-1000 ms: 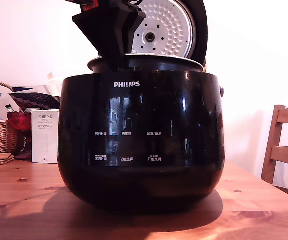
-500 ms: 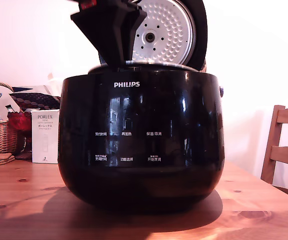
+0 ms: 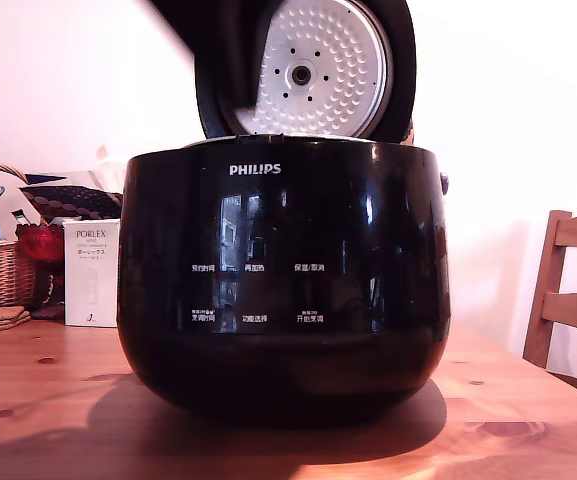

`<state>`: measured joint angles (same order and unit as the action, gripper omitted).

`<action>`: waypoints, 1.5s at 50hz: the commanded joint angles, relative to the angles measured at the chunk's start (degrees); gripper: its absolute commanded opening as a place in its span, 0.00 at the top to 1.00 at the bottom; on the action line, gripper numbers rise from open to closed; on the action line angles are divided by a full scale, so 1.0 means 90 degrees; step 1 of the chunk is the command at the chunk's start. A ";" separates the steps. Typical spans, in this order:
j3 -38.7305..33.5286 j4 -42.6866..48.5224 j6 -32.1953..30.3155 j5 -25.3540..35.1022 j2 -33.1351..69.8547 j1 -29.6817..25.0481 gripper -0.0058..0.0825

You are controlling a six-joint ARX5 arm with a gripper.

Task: Place the pot you are holding inside the rice cooker

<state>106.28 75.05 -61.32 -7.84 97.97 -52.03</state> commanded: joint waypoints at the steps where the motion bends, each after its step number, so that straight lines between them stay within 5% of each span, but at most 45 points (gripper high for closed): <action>1: 0.0248 0.0109 0.0372 -0.0029 -0.0053 -0.0029 0.82; 6: 0.0597 0.0189 0.0928 -0.0041 -0.0063 -0.0017 0.97; 7: 0.0653 0.0194 0.1581 -0.0044 -0.0066 0.0000 0.96; 9: 0.0750 0.0189 0.1617 -0.0044 -0.0070 0.0061 0.96; 10: 0.0789 0.0189 0.2395 -0.0044 -0.0092 0.0100 0.96; 14: 0.0814 0.0136 0.2703 -0.0012 -0.0199 0.0311 0.96; 15: 0.0814 0.0138 0.3436 -0.0012 -0.0238 0.0367 0.96; 25: 0.0814 -0.0197 0.4592 -0.0012 -0.0716 0.1037 0.96; 49: 0.0653 -0.1358 0.5166 0.0741 -0.2074 0.2795 0.96; 75: -0.2086 -0.3296 0.5622 0.1358 -0.3616 0.4337 0.96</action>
<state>89.69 46.76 -11.79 4.01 66.02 -13.56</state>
